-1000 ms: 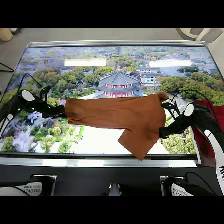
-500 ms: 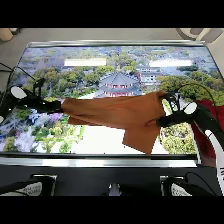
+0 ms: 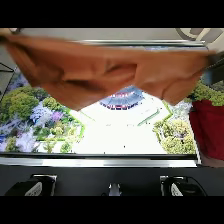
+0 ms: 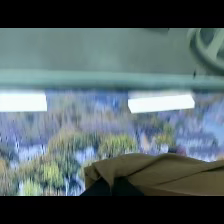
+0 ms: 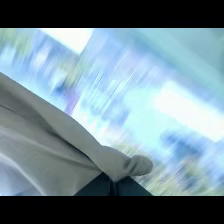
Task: Fold the shirts.
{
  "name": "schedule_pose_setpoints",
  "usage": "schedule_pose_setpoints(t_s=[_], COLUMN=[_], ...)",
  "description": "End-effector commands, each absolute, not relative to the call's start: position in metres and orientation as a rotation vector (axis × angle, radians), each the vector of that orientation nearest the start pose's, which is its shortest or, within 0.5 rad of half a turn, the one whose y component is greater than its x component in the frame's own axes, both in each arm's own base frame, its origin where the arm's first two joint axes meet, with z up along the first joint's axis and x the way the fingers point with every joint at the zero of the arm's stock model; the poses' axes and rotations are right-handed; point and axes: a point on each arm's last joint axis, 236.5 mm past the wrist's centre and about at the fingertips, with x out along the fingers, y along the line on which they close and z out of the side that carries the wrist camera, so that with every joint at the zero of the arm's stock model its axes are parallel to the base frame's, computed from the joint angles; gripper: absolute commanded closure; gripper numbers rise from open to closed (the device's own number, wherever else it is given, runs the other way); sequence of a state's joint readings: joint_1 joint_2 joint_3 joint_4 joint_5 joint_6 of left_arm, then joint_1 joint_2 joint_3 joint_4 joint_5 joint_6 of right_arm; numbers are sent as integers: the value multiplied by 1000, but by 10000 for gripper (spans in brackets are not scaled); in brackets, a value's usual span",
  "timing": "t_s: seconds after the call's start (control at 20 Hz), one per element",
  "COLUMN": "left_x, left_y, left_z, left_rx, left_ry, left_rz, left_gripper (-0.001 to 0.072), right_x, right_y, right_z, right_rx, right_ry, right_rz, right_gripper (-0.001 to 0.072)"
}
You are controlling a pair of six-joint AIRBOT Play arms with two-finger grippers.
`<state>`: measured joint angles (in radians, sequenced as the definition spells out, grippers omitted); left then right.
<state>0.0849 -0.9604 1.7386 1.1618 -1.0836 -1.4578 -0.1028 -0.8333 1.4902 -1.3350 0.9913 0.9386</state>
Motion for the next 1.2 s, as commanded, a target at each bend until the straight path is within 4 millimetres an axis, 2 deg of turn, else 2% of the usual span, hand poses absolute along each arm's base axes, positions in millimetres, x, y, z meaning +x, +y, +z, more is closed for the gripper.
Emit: schedule_pose_setpoints(t_s=[0.0, 0.05, 0.1, 0.15, 0.25, 0.3, 0.35, 0.45, 0.55, 0.65, 0.75, 0.8, 0.85, 0.95, 1.05, 1.15], left_x=[246, 224, 207, 199, 203, 215, 229, 262, 293, 313, 323, 329, 335, 354, 384, 419], left_y=[-47, -46, -43, -39, -32, -30, -30, -30, -28, -25, -22, -21, -22, -28, -32, -34], left_z=[556, 571, 580, 580, 556, 531, 502, 423, 328, 214, 118, 76, 44, 7, -7, -9], left_rx=[-138, -138, -148, -155, -136, -129, -131, -148, -181, -214, -262, -291, -330, -419, -490, -528], left_ry=[-173, -237, -275, -277, -182, -84, 25, 281, 527, 759, 893, 934, 965, 1014, 1020, 1023], left_rz=[-221, -215, -202, -181, -139, -127, -125, -122, -109, -90, -57, -37, -25, -16, -9, -14], left_gripper=[683, 683, 683, 683, 683, 682, 682, 681, 681, 681, 681, 681, 681, 682, 681, 681], right_x=[251, 230, 217, 211, 215, 220, 226, 227, 223, 230, 262, 287, 311, 361, 410, 443], right_y=[9, 11, 13, 15, 17, 17, 17, 17, 18, 17, 21, 26, 29, 27, 26, 23], right_z=[506, 514, 514, 507, 471, 442, 406, 311, 222, 141, 71, 44, 27, 9, 10, 17], right_rx=[-485, -481, -474, -460, -436, -419, -405, -358, -297, -249, -184, -133, -87, 6, 143, 262], right_ry=[-146, -181, -181, -153, -7, 117, 267, 678, 1017, 1197, 1193, 1135, 1080, 980, 854, 761], right_rz=[11, 4, 8, 20, 64, 94, 132, 232, 320, 362, 354, 340, 318, 258, 192, 140], right_gripper=[692, 692, 692, 692, 692, 691, 691, 691, 691, 691, 691, 691, 691, 691, 691, 691])
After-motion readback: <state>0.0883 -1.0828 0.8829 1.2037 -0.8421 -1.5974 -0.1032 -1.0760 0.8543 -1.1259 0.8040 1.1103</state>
